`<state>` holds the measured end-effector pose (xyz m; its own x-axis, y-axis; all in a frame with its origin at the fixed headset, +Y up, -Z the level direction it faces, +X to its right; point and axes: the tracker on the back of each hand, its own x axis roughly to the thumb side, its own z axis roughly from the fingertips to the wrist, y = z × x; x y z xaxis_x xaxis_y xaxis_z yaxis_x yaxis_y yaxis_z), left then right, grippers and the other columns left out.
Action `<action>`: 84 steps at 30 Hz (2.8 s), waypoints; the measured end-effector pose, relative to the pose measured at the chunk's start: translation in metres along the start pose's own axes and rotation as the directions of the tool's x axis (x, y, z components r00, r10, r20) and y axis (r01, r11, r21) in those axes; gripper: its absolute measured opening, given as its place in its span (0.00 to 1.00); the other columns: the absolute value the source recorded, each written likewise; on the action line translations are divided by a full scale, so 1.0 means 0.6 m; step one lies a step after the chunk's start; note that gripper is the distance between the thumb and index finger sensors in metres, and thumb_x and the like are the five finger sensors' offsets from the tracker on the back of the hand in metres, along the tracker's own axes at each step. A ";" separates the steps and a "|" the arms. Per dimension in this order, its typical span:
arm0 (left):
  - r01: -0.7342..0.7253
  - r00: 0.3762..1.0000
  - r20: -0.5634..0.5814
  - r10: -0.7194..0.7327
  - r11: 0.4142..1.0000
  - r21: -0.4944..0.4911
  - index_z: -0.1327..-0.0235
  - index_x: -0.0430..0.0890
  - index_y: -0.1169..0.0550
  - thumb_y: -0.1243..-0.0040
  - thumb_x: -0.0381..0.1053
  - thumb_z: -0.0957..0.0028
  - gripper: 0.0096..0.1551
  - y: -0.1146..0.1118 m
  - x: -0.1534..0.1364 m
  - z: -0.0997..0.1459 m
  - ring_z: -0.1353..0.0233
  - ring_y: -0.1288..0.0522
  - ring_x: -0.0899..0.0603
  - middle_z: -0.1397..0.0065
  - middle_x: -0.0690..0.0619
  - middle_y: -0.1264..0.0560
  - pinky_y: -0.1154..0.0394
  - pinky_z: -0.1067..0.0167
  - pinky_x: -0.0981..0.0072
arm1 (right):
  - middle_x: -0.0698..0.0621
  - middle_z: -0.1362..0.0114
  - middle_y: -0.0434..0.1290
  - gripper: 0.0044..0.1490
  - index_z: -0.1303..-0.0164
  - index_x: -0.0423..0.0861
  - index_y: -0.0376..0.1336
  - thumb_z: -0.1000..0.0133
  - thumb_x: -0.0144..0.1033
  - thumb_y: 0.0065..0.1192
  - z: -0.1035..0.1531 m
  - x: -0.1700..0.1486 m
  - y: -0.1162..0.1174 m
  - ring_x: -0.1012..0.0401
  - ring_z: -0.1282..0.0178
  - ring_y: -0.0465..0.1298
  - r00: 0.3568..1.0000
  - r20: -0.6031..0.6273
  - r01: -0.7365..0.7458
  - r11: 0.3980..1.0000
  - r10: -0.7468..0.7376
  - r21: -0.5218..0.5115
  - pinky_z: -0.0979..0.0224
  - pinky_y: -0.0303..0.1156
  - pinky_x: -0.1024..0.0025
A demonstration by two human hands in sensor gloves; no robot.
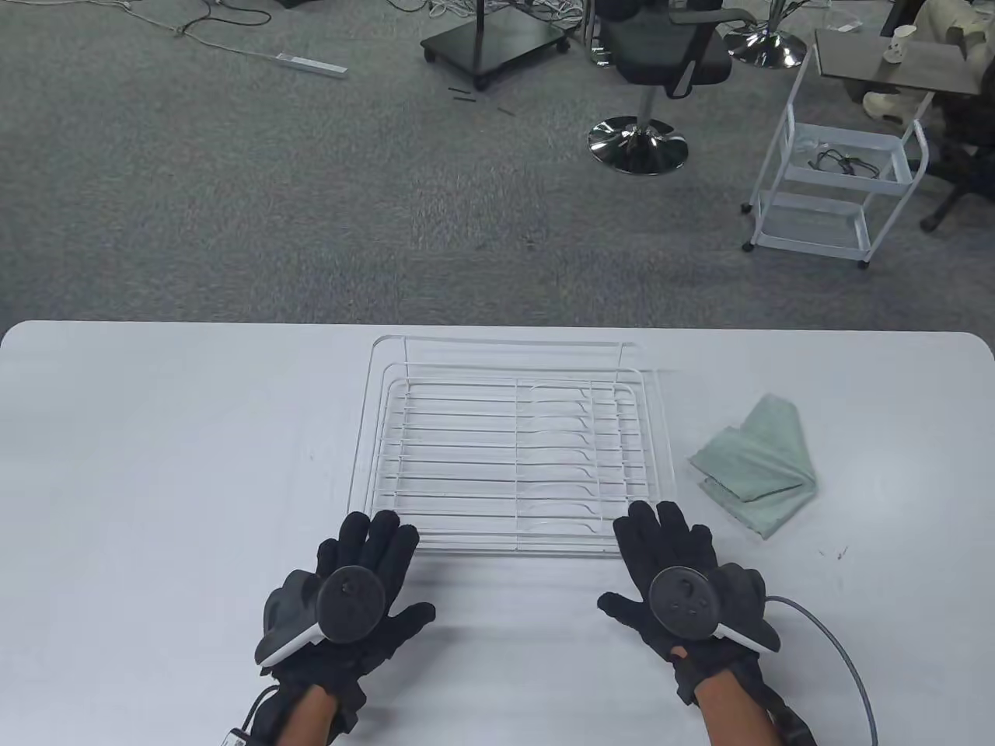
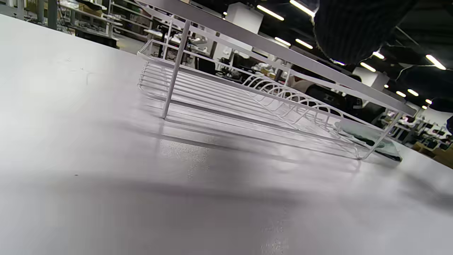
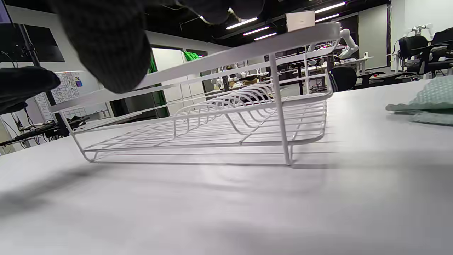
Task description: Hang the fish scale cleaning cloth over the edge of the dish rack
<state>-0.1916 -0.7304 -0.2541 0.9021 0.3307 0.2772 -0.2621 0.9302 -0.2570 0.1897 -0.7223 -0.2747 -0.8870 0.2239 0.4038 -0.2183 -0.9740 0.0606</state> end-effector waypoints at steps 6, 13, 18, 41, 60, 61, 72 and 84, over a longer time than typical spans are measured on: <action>0.017 1.000 -0.019 -0.018 1.000 -0.016 0.12 0.53 0.56 0.43 0.70 0.42 0.56 -0.005 -0.006 -0.007 0.16 0.71 0.36 0.12 0.52 0.63 0.65 0.24 0.33 | 0.39 0.12 0.42 0.53 0.16 0.44 0.43 0.39 0.59 0.64 0.000 0.004 0.003 0.36 0.16 0.38 0.999 0.021 0.030 0.999 -0.031 0.011 0.23 0.43 0.25; 0.023 1.000 -0.015 -0.024 0.999 -0.035 0.12 0.53 0.55 0.43 0.70 0.42 0.55 -0.013 -0.009 -0.013 0.17 0.72 0.36 0.12 0.52 0.63 0.65 0.25 0.33 | 0.39 0.12 0.44 0.52 0.16 0.44 0.44 0.38 0.59 0.64 -0.005 0.010 0.009 0.36 0.15 0.39 0.998 0.041 0.045 0.999 -0.046 0.025 0.23 0.43 0.25; 0.039 0.999 -0.019 -0.040 0.999 -0.038 0.12 0.53 0.55 0.43 0.70 0.42 0.55 -0.017 -0.005 -0.013 0.17 0.71 0.36 0.12 0.52 0.63 0.65 0.25 0.33 | 0.40 0.12 0.44 0.52 0.16 0.44 0.44 0.38 0.59 0.64 -0.005 0.015 0.012 0.37 0.15 0.39 0.998 0.045 0.045 0.998 -0.047 0.036 0.23 0.43 0.25; 0.054 0.998 -0.030 -0.054 0.998 -0.014 0.12 0.52 0.56 0.42 0.71 0.42 0.57 -0.004 0.000 -0.007 0.17 0.72 0.36 0.12 0.52 0.64 0.65 0.25 0.32 | 0.39 0.12 0.43 0.43 0.15 0.43 0.45 0.33 0.52 0.54 -0.059 -0.206 -0.083 0.39 0.15 0.38 0.922 -0.336 0.131 0.971 -0.193 -0.197 0.22 0.44 0.27; -0.001 0.999 -0.045 0.000 1.000 -0.006 0.11 0.52 0.56 0.42 0.70 0.42 0.57 0.003 -0.016 -0.004 0.17 0.71 0.35 0.12 0.51 0.64 0.63 0.24 0.31 | 0.38 0.25 0.67 0.38 0.22 0.44 0.57 0.40 0.45 0.68 -0.111 -0.314 0.041 0.37 0.30 0.68 0.729 -0.680 -0.066 0.997 0.077 0.042 0.33 0.72 0.38; -0.001 0.999 -0.044 0.001 1.000 -0.004 0.11 0.52 0.55 0.42 0.70 0.42 0.57 0.003 -0.016 -0.003 0.16 0.71 0.35 0.12 0.51 0.63 0.63 0.24 0.31 | 0.39 0.26 0.69 0.34 0.25 0.45 0.62 0.40 0.43 0.68 -0.105 -0.312 0.040 0.38 0.32 0.70 0.726 -0.683 -0.076 0.996 0.085 0.042 0.35 0.74 0.40; -0.041 0.999 -0.032 0.042 0.999 0.023 0.11 0.51 0.54 0.43 0.70 0.41 0.55 0.005 -0.017 0.007 0.16 0.70 0.34 0.12 0.50 0.63 0.62 0.24 0.31 | 0.40 0.35 0.76 0.24 0.33 0.44 0.70 0.39 0.34 0.68 0.052 -0.313 0.014 0.43 0.41 0.78 0.556 -0.619 0.303 0.829 -0.555 -0.470 0.42 0.80 0.49; -0.305 0.951 0.120 0.284 0.923 0.233 0.11 0.49 0.48 0.40 0.67 0.42 0.53 0.024 -0.011 0.037 0.12 0.50 0.28 0.10 0.45 0.51 0.45 0.23 0.25 | 0.42 0.34 0.75 0.24 0.32 0.45 0.68 0.38 0.35 0.67 0.003 -0.091 -0.050 0.44 0.39 0.77 0.179 0.274 0.910 0.054 -0.945 -0.410 0.40 0.78 0.48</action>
<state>-0.2091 -0.7158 -0.2389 0.7424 0.5980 0.3022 -0.5972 0.7950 -0.1060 0.2455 -0.7054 -0.2971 0.1589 0.9511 0.2647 -0.9862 0.1658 -0.0037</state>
